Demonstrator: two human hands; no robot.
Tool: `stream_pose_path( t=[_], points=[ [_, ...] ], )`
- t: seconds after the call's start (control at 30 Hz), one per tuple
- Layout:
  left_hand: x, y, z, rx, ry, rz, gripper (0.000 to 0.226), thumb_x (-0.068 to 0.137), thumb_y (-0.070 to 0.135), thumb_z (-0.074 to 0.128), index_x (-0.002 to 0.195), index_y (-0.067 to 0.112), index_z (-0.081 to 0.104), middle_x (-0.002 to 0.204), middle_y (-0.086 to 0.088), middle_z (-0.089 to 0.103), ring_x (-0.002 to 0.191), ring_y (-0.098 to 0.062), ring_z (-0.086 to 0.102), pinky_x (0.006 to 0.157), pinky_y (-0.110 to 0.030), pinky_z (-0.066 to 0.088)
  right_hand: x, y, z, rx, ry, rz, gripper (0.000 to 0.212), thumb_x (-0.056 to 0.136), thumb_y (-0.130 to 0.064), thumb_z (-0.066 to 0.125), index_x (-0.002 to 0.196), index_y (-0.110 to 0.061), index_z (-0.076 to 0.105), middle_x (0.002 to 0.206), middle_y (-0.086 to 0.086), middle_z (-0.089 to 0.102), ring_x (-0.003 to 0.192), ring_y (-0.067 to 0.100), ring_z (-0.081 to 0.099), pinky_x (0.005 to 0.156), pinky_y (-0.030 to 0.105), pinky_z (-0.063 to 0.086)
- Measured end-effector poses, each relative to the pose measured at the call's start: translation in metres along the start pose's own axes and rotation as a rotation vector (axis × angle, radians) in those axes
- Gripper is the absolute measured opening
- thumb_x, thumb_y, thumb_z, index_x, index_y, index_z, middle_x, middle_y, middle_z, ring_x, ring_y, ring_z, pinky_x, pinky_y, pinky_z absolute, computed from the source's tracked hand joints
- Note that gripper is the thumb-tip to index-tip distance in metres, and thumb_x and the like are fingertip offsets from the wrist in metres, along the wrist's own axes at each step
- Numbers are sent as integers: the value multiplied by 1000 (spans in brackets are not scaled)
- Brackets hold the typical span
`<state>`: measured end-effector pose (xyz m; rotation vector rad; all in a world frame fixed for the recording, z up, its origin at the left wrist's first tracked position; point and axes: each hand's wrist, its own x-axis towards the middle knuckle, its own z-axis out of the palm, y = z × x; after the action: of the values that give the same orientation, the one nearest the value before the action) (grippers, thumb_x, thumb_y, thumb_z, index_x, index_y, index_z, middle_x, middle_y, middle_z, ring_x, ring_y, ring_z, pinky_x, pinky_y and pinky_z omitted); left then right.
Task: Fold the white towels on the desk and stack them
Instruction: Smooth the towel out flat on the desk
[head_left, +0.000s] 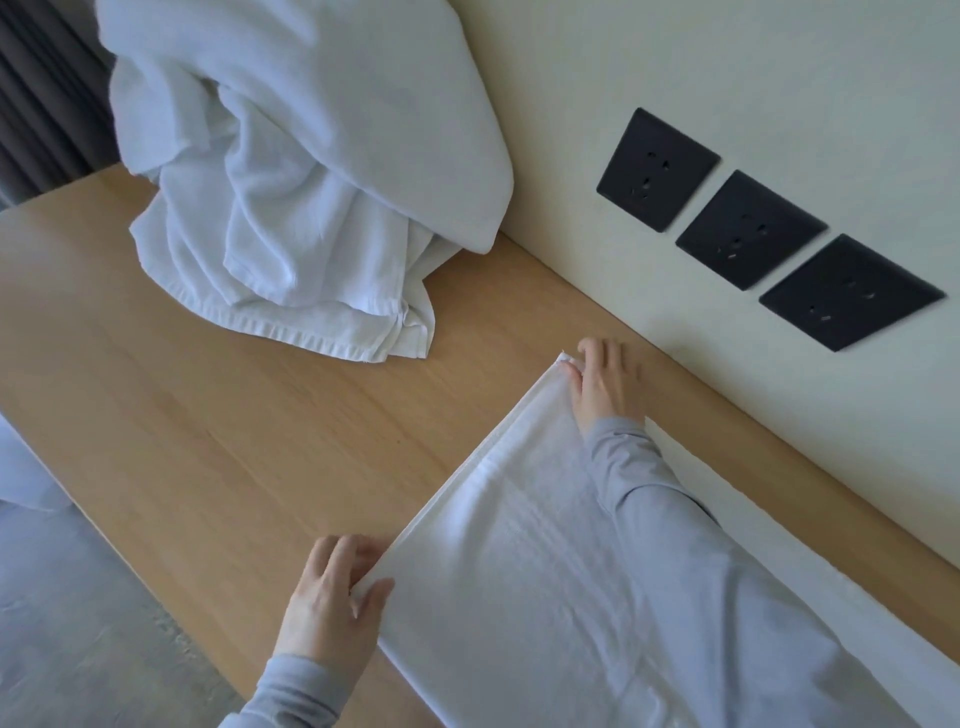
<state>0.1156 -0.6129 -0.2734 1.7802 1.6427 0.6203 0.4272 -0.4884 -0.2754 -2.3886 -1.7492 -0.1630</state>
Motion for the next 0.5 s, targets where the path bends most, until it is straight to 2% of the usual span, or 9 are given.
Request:
stream_pose_path(
  t=[0.03,0.07,0.1,0.17,0.23,0.3,0.4,0.5],
  points=[
    [0,7,3,71,49,59,24,77,18,55,100,17,63,97,-2,61,80,-14,59,75,-36,50,-8,-9,-8,70,91,-48,27,93,-27,49,107,-6,58,111,11,60,101,31,55,85,42,39],
    [0,13,8,152,44,134,39,75,24,47,110,11,59,108,-10,62,89,-26,60,78,-39,49,-20,-19,-14,159,156,-145,28,92,-23,48,110,-4,59,117,11,60,105,31,57,88,43,40],
    [0,20,15,237,10,219,47,76,28,44,118,10,55,118,-13,61,100,-32,58,83,-40,47,-37,-31,-17,248,156,-287,31,92,-20,44,114,-4,59,123,11,59,111,29,56,93,43,40],
    [3,31,30,362,-81,424,53,81,33,42,126,8,55,129,-15,57,117,-31,55,100,-37,35,-81,-51,-17,364,17,-619,37,93,-16,37,123,-3,56,134,10,52,127,24,47,105,40,32],
    [6,35,39,446,-217,509,54,86,38,38,123,5,61,131,-14,56,121,-28,53,111,-34,21,-119,-53,-12,376,-159,-821,41,97,-18,33,133,-6,49,144,7,43,138,19,33,113,38,24],
    [10,29,42,530,-306,504,60,92,46,29,125,5,59,134,-13,54,125,-26,50,111,-37,17,-132,-39,-6,290,-278,-901,46,99,-26,33,142,-11,37,151,3,32,142,16,22,115,40,22],
    [10,18,47,549,-335,508,67,93,53,23,136,6,45,144,-9,42,136,-23,34,111,-37,17,-103,-14,3,96,-357,-954,56,95,-40,35,147,-20,24,154,0,23,144,14,16,115,43,18],
    [10,15,50,527,-331,495,69,89,54,32,140,7,40,149,-7,36,139,-19,24,111,-39,17,-55,9,8,25,-349,-749,52,94,-39,34,143,-21,35,151,2,33,141,19,27,112,48,25]
  ],
)
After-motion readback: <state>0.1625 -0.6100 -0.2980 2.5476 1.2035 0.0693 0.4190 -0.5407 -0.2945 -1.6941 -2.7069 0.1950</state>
